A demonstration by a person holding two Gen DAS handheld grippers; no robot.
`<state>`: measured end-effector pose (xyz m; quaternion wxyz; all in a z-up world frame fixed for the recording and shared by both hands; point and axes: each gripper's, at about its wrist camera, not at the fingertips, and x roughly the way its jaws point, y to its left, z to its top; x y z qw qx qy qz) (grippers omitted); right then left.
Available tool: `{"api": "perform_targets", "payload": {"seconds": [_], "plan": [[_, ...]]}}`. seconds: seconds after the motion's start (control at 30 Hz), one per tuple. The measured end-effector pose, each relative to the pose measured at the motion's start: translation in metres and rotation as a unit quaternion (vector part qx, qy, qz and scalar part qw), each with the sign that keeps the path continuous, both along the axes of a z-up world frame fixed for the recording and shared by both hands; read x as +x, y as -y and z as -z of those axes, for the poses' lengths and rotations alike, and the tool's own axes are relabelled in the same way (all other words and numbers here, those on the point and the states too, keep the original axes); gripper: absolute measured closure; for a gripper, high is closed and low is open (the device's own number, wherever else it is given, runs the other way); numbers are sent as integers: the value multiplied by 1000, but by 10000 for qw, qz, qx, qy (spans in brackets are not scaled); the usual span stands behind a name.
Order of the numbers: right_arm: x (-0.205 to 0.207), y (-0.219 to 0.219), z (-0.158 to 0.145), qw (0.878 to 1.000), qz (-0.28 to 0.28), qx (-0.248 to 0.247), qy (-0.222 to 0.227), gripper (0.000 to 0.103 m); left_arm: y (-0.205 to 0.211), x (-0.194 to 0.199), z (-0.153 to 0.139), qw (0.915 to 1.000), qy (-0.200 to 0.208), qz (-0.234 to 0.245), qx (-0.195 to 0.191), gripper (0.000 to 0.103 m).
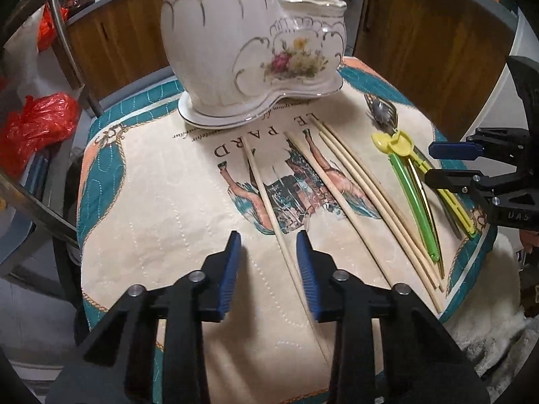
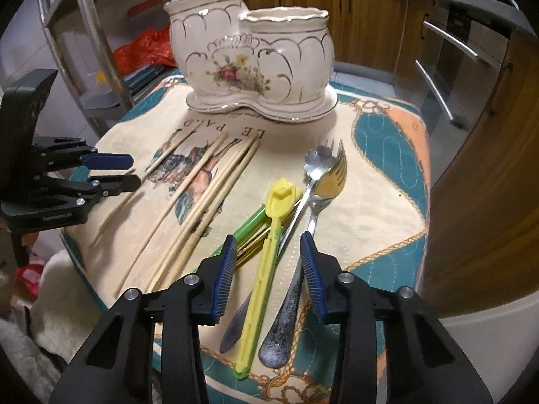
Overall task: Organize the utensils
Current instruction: 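Grasp the yellow-green utensil with the right gripper while the left grasps a chopstick, then drop the utensil into the small cup while the left drops the chopstick into the large cup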
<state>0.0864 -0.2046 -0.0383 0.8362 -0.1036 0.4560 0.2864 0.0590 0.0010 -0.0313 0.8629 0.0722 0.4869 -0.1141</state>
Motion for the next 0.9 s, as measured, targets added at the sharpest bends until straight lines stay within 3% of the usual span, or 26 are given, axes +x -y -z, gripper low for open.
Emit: {"api": "perform_targets", "payload": {"seconds": [0.3,0.47,0.67,0.9], "plan": [[5,5,8,9994,43,123,-326,89,1,8,8,10000,-17,31,78,78],[2,6,4,9992,6,246,-316,92,-2,12,7,10000,39,-15,0,96],[-1,10,-6,9991,7,405,-141,92,-9,8,2,9996,254,-83,-79,98],[-4,19,-36,9946,15,988,311,92,-23,-6,-24,9967,768,-82,-251,99]]}}
